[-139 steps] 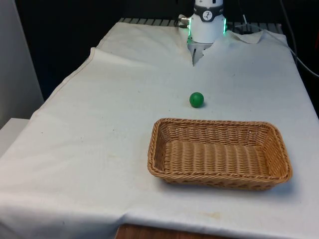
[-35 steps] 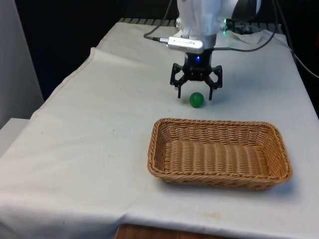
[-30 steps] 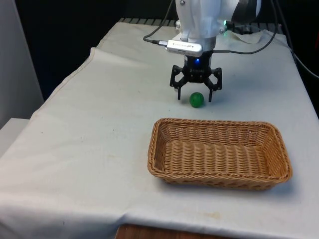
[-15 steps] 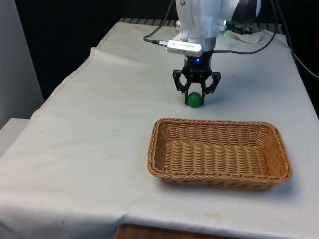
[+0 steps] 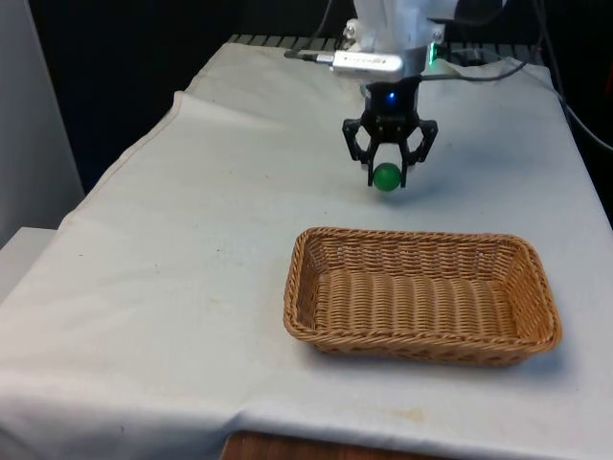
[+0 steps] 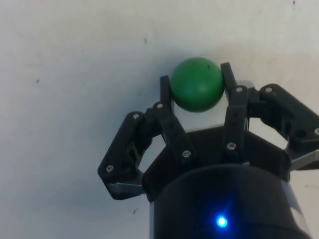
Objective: Pick up the ball and place it into the basket.
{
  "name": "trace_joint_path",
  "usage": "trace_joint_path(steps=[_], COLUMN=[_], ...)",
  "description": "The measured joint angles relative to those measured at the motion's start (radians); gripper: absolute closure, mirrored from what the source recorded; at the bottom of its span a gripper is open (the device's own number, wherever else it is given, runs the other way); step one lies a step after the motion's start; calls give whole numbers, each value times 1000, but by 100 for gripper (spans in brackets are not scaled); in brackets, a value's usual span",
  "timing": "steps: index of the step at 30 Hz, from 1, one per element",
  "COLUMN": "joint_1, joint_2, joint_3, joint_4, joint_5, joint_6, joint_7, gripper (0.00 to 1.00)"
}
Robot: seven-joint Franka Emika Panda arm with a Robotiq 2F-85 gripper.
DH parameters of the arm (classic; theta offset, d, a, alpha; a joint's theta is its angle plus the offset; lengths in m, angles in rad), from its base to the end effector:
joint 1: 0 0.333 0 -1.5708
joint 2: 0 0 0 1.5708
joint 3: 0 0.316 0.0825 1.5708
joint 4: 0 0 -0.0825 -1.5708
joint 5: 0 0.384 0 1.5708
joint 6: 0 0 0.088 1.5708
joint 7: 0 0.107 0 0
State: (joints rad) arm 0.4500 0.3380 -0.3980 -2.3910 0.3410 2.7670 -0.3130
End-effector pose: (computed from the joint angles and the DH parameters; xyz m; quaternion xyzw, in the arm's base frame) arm 0.5065 0.0045 0.1959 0.9984 0.0383 0.0410 0.0015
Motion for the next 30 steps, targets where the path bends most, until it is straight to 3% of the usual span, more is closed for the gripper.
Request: trace_joint_path(steps=[15,20,30], joint_1=[12,13,12], joint_2=[-112,-137,-154], joint_3=[1,1,-5], joint_4=[16,53,122], joint_5=[-116,-155,-188], joint_6=[-84,-134,-207], joint_7=[123,169,209], gripper=[100,100,100])
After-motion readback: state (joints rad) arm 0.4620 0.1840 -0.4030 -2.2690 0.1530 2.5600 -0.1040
